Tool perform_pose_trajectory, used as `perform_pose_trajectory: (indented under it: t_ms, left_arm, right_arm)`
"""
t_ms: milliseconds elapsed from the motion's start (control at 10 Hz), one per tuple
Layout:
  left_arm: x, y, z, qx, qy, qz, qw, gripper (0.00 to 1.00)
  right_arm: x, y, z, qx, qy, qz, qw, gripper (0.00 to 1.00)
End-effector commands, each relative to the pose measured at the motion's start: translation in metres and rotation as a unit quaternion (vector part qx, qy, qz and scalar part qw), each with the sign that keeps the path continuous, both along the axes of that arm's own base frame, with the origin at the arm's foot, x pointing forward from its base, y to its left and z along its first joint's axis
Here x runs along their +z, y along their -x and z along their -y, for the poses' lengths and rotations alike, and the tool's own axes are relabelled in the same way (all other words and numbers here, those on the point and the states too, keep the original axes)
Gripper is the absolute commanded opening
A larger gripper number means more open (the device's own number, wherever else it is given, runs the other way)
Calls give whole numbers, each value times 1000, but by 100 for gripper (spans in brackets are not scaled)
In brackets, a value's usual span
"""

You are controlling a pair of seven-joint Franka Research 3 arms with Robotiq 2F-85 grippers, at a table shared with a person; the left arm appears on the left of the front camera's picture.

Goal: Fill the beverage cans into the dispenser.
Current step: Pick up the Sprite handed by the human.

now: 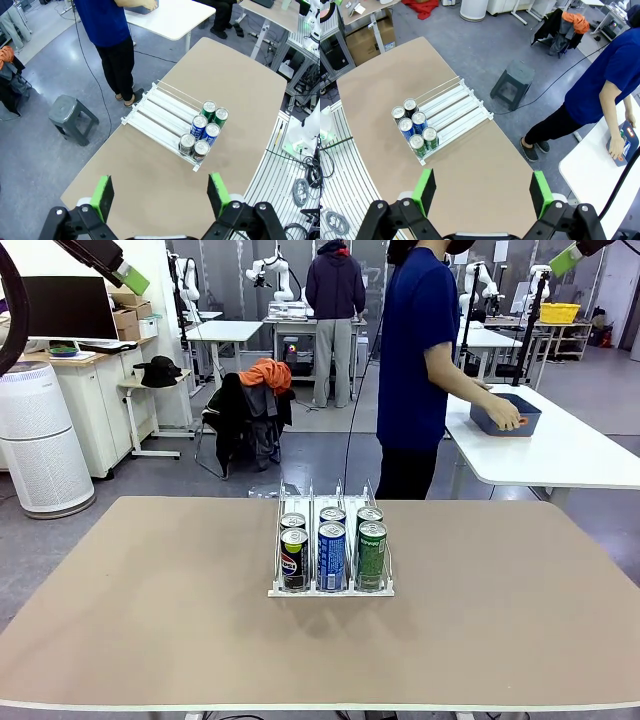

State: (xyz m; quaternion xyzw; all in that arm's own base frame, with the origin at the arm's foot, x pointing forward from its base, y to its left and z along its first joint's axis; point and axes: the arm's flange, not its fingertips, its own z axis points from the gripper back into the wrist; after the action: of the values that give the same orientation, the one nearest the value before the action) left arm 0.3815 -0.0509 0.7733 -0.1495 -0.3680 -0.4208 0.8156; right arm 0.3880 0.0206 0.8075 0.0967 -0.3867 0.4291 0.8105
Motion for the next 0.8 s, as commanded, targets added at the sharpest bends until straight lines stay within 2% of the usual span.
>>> perform_pose_trajectory:
  t_ms: [0,700]
  left_arm:
    - [-1,1,1,1,-3,0,1000,100]
    - [-1,1,1,1,-3,0,1000,100]
  right_arm:
    - [0,0,-2,1,1,0,1000,100]
    - [0,0,-2,1,1,0,1000,100]
